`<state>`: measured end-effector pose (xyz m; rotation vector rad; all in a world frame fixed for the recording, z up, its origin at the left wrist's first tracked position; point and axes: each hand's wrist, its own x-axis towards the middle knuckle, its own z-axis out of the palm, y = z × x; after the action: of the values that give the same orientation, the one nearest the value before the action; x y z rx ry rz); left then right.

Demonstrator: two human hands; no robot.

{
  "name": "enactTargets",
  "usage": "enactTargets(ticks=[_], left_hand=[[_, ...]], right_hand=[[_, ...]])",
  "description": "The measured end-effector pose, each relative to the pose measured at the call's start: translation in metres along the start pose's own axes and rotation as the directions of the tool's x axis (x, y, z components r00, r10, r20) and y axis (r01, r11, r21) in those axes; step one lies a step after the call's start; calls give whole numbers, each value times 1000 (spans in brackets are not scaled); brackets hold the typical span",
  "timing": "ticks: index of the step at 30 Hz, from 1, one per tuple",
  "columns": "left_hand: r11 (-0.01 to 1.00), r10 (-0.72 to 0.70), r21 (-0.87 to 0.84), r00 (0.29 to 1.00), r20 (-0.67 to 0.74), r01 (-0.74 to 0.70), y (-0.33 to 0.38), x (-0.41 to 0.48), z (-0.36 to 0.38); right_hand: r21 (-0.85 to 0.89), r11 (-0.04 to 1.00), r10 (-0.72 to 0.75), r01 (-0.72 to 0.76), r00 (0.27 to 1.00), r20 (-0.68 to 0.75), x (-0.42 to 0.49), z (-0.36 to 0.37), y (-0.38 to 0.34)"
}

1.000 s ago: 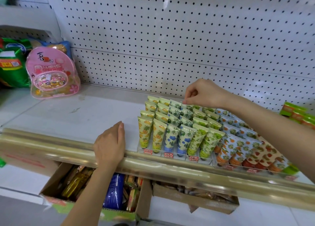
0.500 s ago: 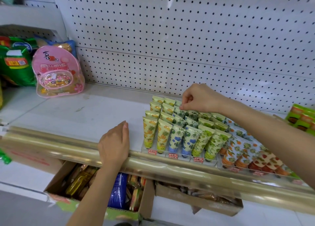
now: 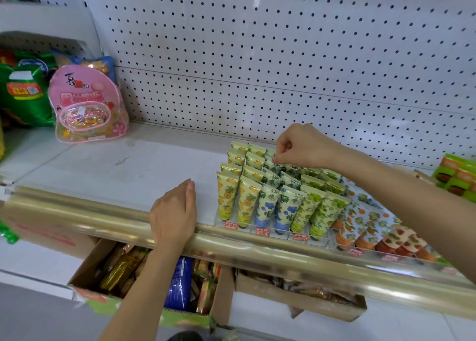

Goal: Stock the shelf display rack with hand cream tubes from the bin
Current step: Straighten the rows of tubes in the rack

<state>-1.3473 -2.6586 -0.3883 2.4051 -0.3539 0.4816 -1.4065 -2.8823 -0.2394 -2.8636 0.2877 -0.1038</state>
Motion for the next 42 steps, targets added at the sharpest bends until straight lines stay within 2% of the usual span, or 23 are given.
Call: enactTargets(ticks=[3,8,13,42], left_hand=[[1000,13,-4,1000,-14,-13,-1,0,1],[1000,24,-1,999,-24,-24,-1,0,2],[1000,28,0,999,-28,-28,-1,0,1],[1000,-5,-9,1000,-8,5,1,0,0]], right_hand=[[2,1000,-11,11,1000,7,-2,-3,0],[75,995,-57,62,996,-72,-14,-15,-4],[74,991,-114,112,993,24,-29,-11,-12],[18,997,-76,75,994,75,-26,-1,-14]])
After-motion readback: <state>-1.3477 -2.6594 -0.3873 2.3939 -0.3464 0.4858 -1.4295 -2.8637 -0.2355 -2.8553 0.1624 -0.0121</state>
